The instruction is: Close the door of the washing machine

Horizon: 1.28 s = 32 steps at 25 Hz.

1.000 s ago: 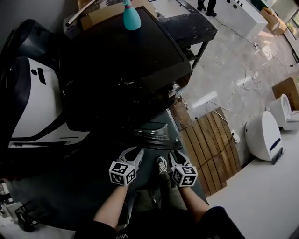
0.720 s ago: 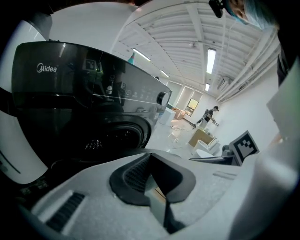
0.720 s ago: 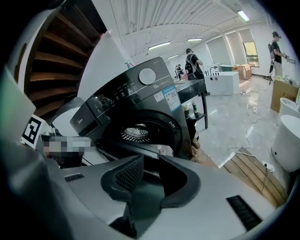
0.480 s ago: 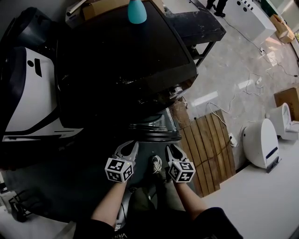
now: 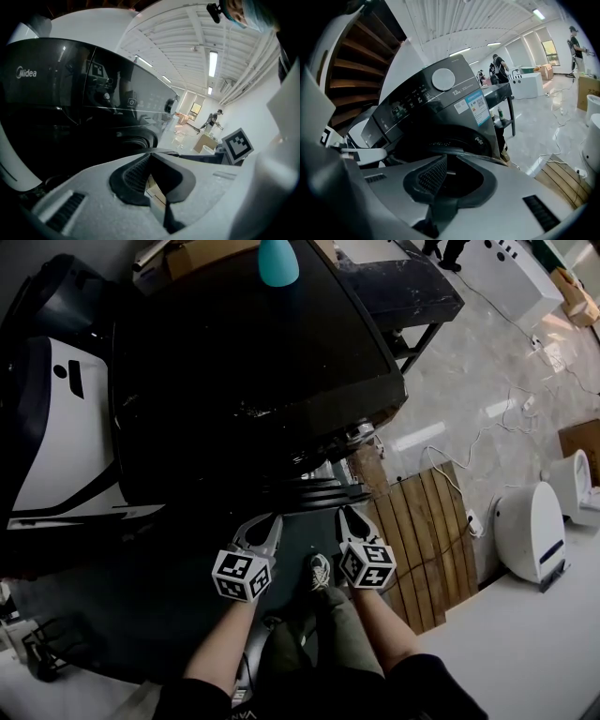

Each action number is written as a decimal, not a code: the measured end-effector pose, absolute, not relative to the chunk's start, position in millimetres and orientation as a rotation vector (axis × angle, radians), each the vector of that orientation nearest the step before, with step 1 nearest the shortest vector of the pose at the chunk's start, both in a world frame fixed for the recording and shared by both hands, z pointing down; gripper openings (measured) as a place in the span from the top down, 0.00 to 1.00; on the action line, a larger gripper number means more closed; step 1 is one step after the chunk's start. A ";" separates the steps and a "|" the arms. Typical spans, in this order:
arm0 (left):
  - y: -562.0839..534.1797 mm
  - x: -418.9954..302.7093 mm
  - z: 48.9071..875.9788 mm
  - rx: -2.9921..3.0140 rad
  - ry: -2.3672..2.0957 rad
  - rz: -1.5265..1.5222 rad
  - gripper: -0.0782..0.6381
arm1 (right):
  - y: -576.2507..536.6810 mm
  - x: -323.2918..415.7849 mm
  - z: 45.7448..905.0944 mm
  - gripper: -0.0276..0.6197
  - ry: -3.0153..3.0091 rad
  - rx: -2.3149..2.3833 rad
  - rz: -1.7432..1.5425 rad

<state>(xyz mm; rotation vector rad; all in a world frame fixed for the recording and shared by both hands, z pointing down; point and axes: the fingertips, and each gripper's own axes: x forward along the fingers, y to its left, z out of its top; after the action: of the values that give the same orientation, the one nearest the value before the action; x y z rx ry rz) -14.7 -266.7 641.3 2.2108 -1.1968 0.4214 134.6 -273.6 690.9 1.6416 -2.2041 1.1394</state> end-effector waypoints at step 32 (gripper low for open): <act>-299.2 -75.5 669.8 2.070 -1.394 0.451 0.87 | -358.9 112.9 691.0 0.94 -2.257 1.618 0.915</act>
<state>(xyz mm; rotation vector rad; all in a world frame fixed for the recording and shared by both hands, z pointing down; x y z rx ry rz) -75.5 -299.2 669.8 2.0699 -1.3939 0.4509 112.9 -358.9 691.0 1.6177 -2.2572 0.9145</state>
